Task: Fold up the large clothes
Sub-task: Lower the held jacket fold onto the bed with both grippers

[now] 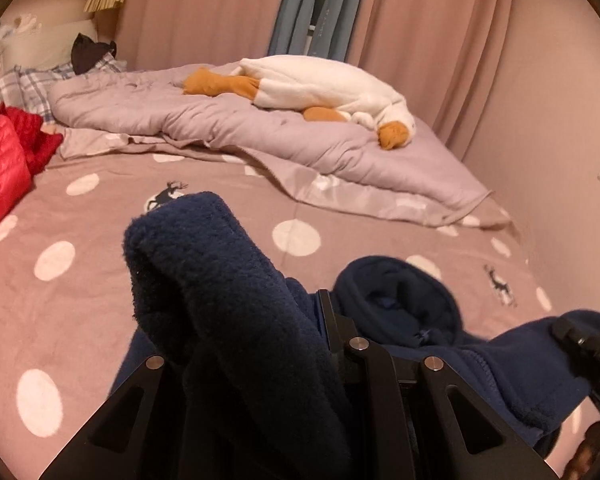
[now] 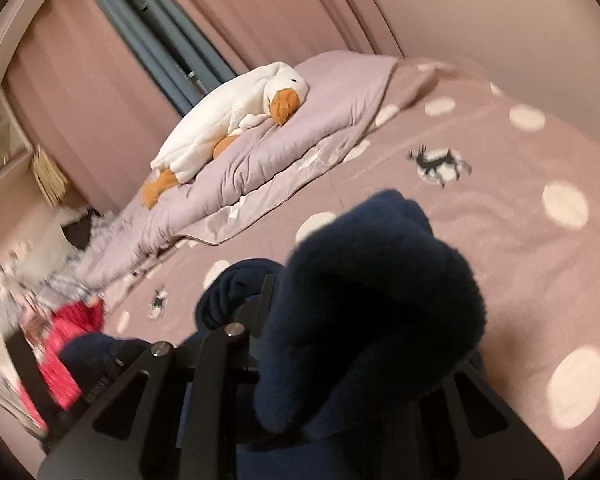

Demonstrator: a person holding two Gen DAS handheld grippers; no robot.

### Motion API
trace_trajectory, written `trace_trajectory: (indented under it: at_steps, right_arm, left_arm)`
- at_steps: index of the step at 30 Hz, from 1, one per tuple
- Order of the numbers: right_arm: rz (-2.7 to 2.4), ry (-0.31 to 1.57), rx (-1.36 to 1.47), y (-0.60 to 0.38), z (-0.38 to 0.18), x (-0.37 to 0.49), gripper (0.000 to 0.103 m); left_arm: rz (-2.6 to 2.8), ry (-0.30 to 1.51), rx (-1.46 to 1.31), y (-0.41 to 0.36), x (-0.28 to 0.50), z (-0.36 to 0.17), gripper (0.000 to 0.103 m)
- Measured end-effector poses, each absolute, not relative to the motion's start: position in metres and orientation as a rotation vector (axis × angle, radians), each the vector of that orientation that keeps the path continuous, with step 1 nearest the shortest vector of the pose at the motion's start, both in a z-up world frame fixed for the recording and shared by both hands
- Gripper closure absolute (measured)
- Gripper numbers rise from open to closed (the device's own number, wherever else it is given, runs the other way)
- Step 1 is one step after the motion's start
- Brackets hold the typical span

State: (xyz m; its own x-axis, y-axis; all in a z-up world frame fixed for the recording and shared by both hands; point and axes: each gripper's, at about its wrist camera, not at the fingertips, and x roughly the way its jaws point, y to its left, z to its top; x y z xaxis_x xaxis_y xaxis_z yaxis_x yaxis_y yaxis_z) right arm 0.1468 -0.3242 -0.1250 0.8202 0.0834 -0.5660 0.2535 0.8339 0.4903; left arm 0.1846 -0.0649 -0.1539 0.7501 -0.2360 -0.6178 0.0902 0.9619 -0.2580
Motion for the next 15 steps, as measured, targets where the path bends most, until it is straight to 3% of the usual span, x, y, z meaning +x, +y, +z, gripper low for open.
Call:
trace_trajectory:
  at_steps: [3, 4, 5, 6, 13, 15]
  right_arm:
    - [-0.062, 0.621, 0.512, -0.327, -0.122, 0.148, 0.078]
    - [-0.063, 0.610, 0.479, -0.327, -0.125, 0.145, 0.072]
    - [-0.076, 0.606, 0.459, -0.330, -0.129, 0.147, 0.061]
    - [-0.097, 0.607, 0.439, -0.333, -0.135, 0.151, 0.058]
    - [-0.087, 0.572, 0.555, -0.361, -0.152, 0.147, 0.041]
    - [-0.100, 0.557, 0.555, -0.361, -0.152, 0.144, 0.040]
  left_arm:
    - [-0.184, 0.729, -0.247, -0.063, 0.197, -0.155, 0.051]
    - [-0.173, 0.739, -0.260, -0.061, 0.201, -0.156, 0.039]
    - [-0.167, 0.737, -0.269, -0.059, 0.203, -0.156, 0.038]
    - [-0.165, 0.735, -0.271, -0.059, 0.205, -0.156, 0.038]
    - [-0.184, 0.731, -0.242, -0.061, 0.202, -0.147, 0.031]
    - [-0.196, 0.708, -0.236, -0.059, 0.199, -0.142, 0.029]
